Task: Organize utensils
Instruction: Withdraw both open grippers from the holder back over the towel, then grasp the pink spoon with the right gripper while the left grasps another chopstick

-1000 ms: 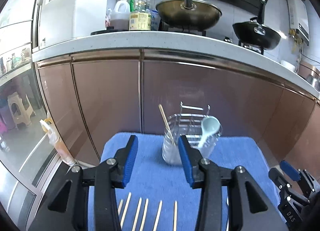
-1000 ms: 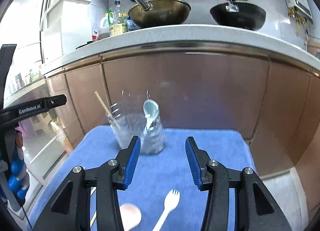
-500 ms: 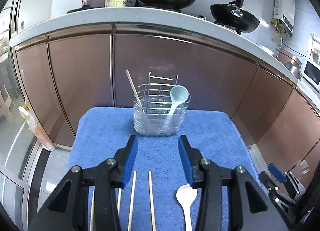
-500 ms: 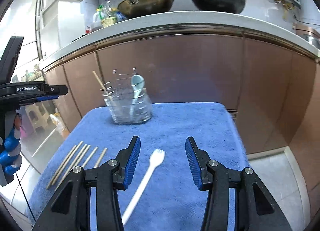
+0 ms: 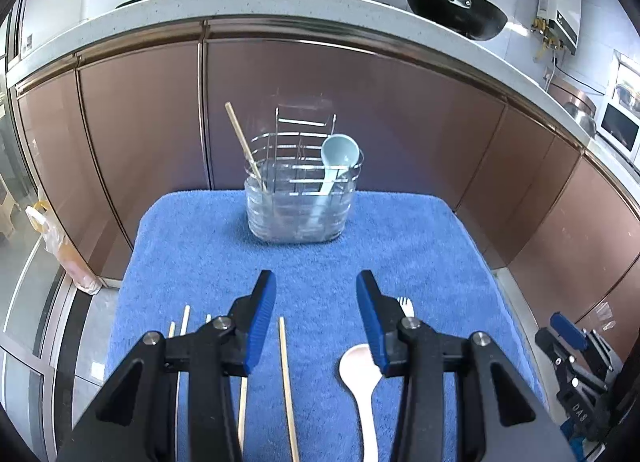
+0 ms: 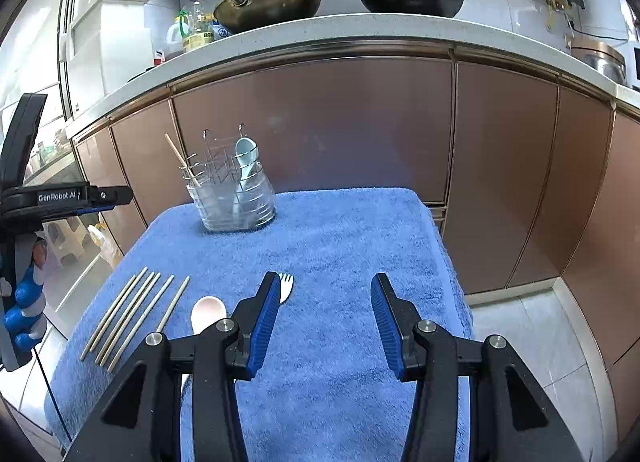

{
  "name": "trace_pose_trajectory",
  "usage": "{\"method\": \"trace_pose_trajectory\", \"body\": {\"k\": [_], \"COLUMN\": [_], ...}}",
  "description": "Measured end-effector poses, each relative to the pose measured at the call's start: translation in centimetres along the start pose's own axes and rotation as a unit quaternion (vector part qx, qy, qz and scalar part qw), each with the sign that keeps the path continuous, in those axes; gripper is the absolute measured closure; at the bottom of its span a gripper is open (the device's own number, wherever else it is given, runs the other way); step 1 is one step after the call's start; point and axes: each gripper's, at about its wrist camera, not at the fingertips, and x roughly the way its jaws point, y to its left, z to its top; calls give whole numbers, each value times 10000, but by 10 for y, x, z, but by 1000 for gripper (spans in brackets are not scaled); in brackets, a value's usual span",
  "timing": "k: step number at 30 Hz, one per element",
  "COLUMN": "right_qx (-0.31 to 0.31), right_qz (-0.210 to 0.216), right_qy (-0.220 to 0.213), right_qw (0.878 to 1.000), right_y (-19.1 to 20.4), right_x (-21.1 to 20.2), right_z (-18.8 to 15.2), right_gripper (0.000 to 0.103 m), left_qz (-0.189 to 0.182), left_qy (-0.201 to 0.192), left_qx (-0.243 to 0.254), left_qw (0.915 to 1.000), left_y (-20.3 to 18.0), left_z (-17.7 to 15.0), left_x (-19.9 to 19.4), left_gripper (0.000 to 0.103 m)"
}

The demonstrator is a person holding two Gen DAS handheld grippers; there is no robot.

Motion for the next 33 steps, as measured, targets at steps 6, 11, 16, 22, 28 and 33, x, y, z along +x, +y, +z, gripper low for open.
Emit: {"method": "trace_pose_trajectory", "body": {"k": [6,11,16,22,28,33], "right_qx": [34,-22,-141,-237,-222,-284], "right_qz": [161,421,634,853,1129,1181], "right_qy": [101,219,356,507,868,1144], "right_qw": [9998,9989,9973,9948,9896,9860], "right_y": [2,13,28,42,42,42], "right_x": [4,11,21,33,51,67], "right_z": [-2,-4,-5,-6,-12,-19], "right_gripper": [57,61,63,64,68,70], "left_qz": [126,267,378,494,306,27], "left_qy": [142,210,278,393,702,997], "left_qx": [-18,-67,-96,-163,-86,-187], "left_qw": [9998,9994,9989,9979,9970,9948], "left_y": [16,34,51,68,77,89], "left_z": [-10,-15,-21,-22,-21,-22], "left_x": [-3,-9,-13,-11,1,15], "left_gripper": [63,63,63,63,63,63]}}
